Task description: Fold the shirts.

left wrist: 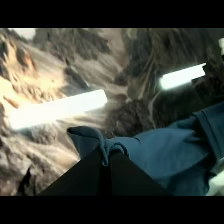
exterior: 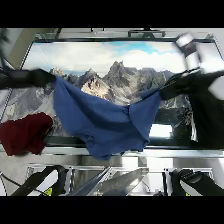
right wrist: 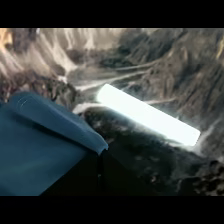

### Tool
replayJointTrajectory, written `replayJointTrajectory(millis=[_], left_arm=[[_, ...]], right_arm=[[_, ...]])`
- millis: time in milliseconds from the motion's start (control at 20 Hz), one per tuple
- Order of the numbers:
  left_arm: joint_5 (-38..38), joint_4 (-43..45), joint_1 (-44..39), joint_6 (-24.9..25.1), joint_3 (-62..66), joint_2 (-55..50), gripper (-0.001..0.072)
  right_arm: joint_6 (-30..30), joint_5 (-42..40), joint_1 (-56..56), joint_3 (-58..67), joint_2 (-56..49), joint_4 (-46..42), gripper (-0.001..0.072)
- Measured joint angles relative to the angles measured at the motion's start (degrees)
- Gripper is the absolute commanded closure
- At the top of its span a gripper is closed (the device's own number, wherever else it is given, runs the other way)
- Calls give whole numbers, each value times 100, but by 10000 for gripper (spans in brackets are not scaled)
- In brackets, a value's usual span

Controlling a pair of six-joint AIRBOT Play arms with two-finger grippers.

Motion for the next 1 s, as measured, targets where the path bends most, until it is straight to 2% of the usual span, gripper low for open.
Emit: replayJointTrajectory(millis=[250, 400, 600, 650, 700, 750, 800, 900, 1000], left_arm=[[758, -4, -179, 420, -1163, -990, 688], [1051, -48, -146, 509, -793, -1762, 688], [1161, -59, -160, 544, 385, -2798, 679], [1154, -68, -195, 546, 662, -3012, 382], [1115, -70, -227, 546, 927, -3204, -6], [999, -70, -251, 538, 1200, -3381, -10], [822, -68, -256, 442, 1443, -3515, -11], [319, -48, -197, 153, 1860, -3694, -9], [-205, -44, -92, -175, 1982, -3713, 6]], right_arm=[[66, -1401, -103, -1379, -608, 55, 698], [376, -1998, -431, -1576, -1010, -7, 698], [750, -2430, -1040, -1659, -1239, -9, 697], [798, -2494, -1161, -1668, -1266, 26, 693], [828, -2529, -1248, -1672, -1281, 81, 613], [855, -2533, -1314, -1679, -1290, 136, 457], [872, -2542, -1360, -1679, -1292, 155, 356], [914, -2435, -1429, -1683, -1294, 199, 222], [916, -2194, -1515, -1683, -1294, 234, 197]])
